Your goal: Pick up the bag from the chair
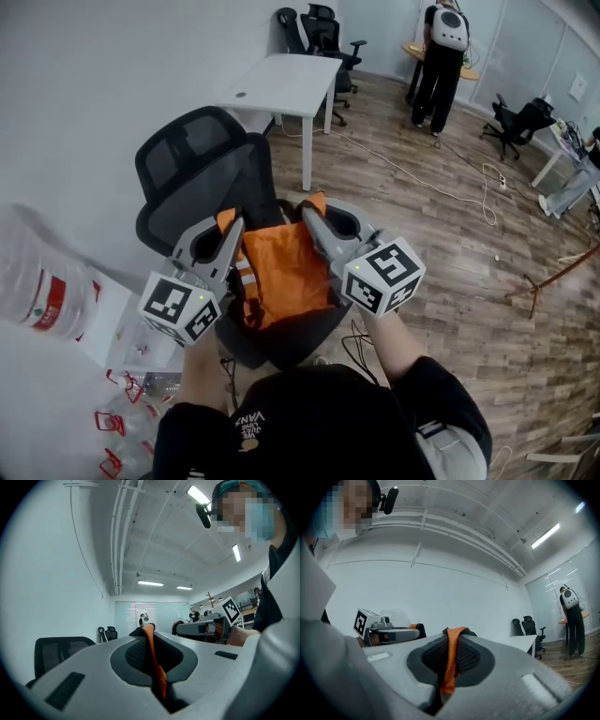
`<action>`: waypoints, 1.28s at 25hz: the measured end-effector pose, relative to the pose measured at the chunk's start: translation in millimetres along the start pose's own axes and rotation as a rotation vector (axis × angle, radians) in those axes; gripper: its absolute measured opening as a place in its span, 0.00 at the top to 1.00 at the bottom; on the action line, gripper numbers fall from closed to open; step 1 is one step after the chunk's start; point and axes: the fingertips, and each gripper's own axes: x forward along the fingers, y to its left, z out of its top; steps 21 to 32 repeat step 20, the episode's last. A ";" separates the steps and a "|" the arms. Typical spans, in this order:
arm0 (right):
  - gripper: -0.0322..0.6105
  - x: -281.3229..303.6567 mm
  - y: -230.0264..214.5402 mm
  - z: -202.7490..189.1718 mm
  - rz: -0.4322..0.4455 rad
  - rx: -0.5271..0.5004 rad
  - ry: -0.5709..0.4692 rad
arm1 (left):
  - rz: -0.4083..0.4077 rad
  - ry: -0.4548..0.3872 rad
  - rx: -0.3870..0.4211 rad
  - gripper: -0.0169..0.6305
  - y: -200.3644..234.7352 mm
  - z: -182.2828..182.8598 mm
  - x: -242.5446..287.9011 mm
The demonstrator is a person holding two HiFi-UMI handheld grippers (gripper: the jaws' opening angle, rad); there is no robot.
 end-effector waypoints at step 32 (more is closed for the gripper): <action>0.94 -1.0 1.0 -1.0 -0.008 -0.005 0.004 | -0.007 0.007 0.003 0.94 -1.0 -1.4 -0.4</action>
